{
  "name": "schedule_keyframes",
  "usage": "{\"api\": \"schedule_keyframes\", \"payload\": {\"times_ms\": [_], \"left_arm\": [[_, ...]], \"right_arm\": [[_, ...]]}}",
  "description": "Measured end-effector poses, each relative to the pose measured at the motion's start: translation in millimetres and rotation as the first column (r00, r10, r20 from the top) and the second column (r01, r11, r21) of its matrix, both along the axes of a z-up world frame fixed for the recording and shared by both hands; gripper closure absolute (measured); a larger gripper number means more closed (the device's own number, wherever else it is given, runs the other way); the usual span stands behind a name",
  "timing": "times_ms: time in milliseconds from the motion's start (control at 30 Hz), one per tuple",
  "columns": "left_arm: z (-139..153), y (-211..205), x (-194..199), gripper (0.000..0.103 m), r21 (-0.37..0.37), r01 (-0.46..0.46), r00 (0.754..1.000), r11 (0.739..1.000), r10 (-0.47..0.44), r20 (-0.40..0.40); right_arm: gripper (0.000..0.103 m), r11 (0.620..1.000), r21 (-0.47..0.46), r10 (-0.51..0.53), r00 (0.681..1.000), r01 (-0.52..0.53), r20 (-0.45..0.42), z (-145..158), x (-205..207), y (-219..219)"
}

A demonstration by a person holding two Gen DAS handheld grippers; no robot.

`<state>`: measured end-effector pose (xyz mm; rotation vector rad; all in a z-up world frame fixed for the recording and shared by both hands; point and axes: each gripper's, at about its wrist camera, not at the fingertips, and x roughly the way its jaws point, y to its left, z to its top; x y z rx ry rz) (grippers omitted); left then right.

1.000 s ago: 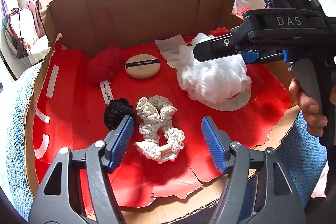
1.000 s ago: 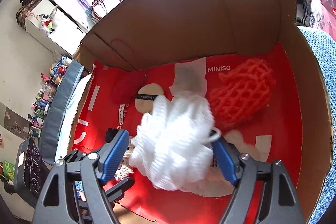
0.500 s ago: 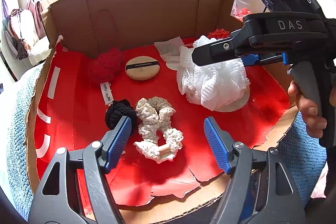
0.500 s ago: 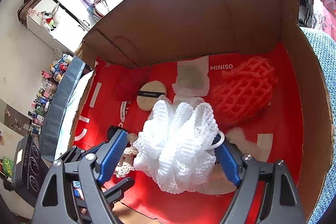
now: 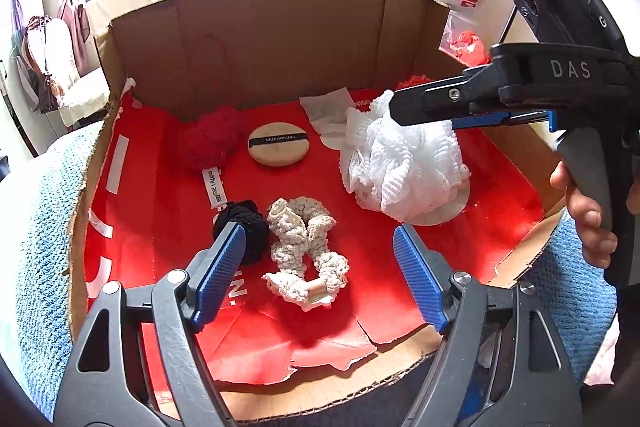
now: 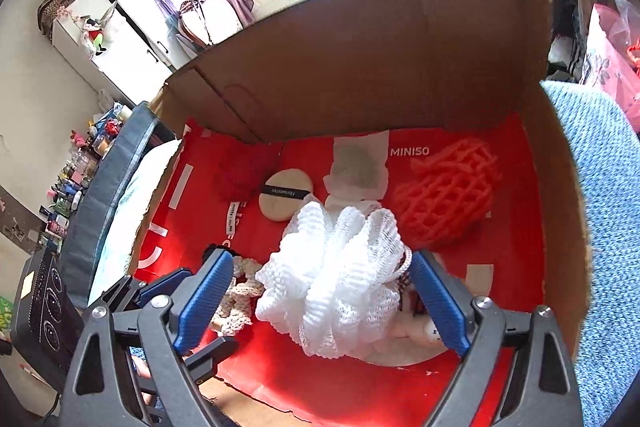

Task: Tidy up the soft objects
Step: 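Open both grippers to release the scrunchie and bath puff in the box, then lift both grippers out and move toward the blue cloth and white tissue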

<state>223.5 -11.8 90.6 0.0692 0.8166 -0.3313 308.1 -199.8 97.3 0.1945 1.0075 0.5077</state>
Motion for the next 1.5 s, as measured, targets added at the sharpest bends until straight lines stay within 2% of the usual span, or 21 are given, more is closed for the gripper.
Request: {"api": "schedule_keyframes", "payload": {"times_ms": [300, 367, 433, 533, 733, 967, 1067, 1200, 1300, 1500], "left_arm": [[26.0, 11.4, -30.2, 0.023, -0.044, -0.031, 0.996, 0.999, 0.035, 0.086], [35.0, 13.7, -40.5, 0.021, -0.056, -0.04, 0.993, 0.998, 0.046, 0.113], [42.2, 15.2, -50.7, 0.015, -0.067, -0.053, 0.988, 0.996, 0.062, 0.141], [51.7, 18.2, -68.7, 0.013, -0.086, -0.066, 0.978, 0.994, 0.081, 0.191], [67.1, 21.4, -105.5, 0.005, -0.112, -0.091, 0.953, 0.99, 0.119, 0.277], [68.1, 20.1, -147.0, 0.002, -0.121, -0.119, 0.92, 0.986, 0.155, 0.36], [63.0, 19.3, -162.1, 0.002, -0.127, -0.131, 0.912, 0.983, 0.17, 0.373], [52.0, 15.2, -182.8, 0.001, -0.107, -0.155, 0.898, 0.982, 0.185, 0.399], [42.2, 12.1, -194.1, 0.001, -0.095, -0.168, 0.892, 0.981, 0.192, 0.409], [23.3, 8.2, -203.1, 0.001, -0.082, -0.169, 0.908, 0.982, 0.187, 0.375]], "right_arm": [[0.001, 0.998, -0.041, -0.038, 0.983, 0.046, 0.18, 47.0, -52.0, -11.1], [0.001, 0.996, -0.053, -0.052, 0.97, 0.066, 0.236, 58.6, -70.4, -14.4], [0.0, 0.995, -0.06, -0.064, 0.956, 0.085, 0.286, 68.3, -88.3, -17.6], [0.0, 0.992, -0.054, -0.089, 0.936, 0.114, 0.341, 78.6, -116.5, -24.3], [0.0, 0.984, -0.064, -0.119, 0.886, 0.165, 0.448, 89.1, -174.2, -31.9], [0.0, 0.956, -0.128, -0.146, 0.802, 0.266, 0.58, 74.3, -237.7, -28.5], [0.0, 0.943, -0.137, -0.163, 0.779, 0.304, 0.605, 61.8, -257.4, -30.6], [0.0, 0.935, -0.108, -0.208, 0.772, 0.337, 0.601, 41.2, -276.0, -38.3], [0.0, 0.926, -0.12, -0.218, 0.768, 0.357, 0.602, 27.0, -284.0, -39.2], [0.0, 0.921, -0.141, -0.22, 0.783, 0.364, 0.582, 0.5, -293.4, -37.9]]}}
